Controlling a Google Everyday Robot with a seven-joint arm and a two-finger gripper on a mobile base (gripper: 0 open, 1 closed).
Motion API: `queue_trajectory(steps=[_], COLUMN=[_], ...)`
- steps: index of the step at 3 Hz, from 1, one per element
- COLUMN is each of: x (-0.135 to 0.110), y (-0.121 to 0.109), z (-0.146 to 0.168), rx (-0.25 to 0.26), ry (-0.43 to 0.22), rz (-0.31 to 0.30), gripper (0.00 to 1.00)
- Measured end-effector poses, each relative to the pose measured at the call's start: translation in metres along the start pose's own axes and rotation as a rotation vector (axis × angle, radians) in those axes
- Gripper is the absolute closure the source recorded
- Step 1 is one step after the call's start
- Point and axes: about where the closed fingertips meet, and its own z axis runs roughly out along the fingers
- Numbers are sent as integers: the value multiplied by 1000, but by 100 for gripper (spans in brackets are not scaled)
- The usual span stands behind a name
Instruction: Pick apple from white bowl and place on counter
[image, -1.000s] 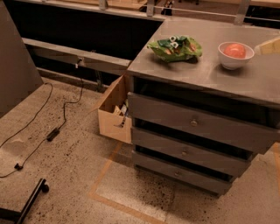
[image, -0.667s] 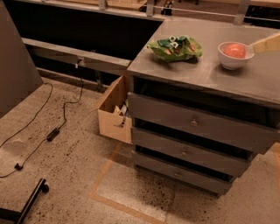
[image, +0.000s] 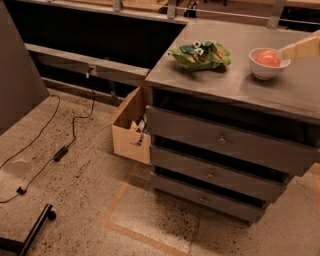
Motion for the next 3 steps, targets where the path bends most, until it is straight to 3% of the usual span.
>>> queue_trajectory(steps=[1,2,3], x=[-2,-8,-9], y=[4,8,9], z=[14,25,33], rx=[-32,-52,-57], ry=[-8,-24,-27], rz=[0,-14,-20], gripper=[28,48,46])
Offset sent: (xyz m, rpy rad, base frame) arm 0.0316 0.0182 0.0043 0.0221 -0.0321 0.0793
